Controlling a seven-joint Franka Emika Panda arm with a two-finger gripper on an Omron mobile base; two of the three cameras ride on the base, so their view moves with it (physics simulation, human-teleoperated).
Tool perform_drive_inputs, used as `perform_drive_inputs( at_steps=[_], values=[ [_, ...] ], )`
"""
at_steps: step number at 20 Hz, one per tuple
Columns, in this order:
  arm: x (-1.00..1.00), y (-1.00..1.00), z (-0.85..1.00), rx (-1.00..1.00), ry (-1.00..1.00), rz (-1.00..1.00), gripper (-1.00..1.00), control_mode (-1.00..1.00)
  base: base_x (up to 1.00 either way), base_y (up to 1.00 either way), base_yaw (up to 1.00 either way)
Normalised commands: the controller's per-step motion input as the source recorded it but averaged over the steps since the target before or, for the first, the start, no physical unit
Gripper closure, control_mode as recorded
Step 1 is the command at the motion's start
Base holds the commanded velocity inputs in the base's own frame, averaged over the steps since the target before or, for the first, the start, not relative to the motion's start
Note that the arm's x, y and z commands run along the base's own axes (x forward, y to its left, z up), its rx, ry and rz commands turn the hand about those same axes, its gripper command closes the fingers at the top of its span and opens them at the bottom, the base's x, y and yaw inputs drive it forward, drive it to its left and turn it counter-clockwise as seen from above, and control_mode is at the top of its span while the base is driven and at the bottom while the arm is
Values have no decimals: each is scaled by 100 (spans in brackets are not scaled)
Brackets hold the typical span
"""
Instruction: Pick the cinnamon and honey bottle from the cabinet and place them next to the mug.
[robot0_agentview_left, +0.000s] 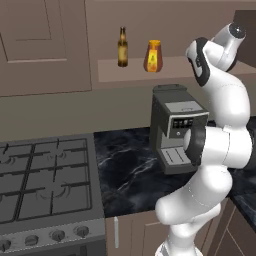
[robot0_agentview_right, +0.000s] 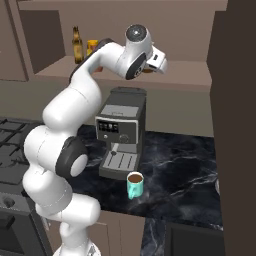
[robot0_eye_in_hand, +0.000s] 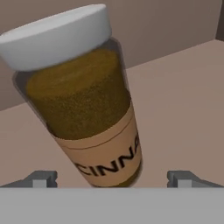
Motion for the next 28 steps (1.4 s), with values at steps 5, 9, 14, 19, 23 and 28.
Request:
perform_drive_inputs(
  at_steps=[5,9,14,19,23,28],
  values=[
    [3,0,9,0,0,0,-100,-100,0,0,0],
    [3,0,4,0,0,0,-100,-100,0,0,0],
    [10,0,0,0,0,0,-100,-100,0,0,0],
    [19,0,0,0,0,0,-100,-100,0,0,0],
    [14,0,0,0,0,0,-100,-100,0,0,0],
    [2,0,0,0,0,0,-100,-100,0,0,0]
  ],
)
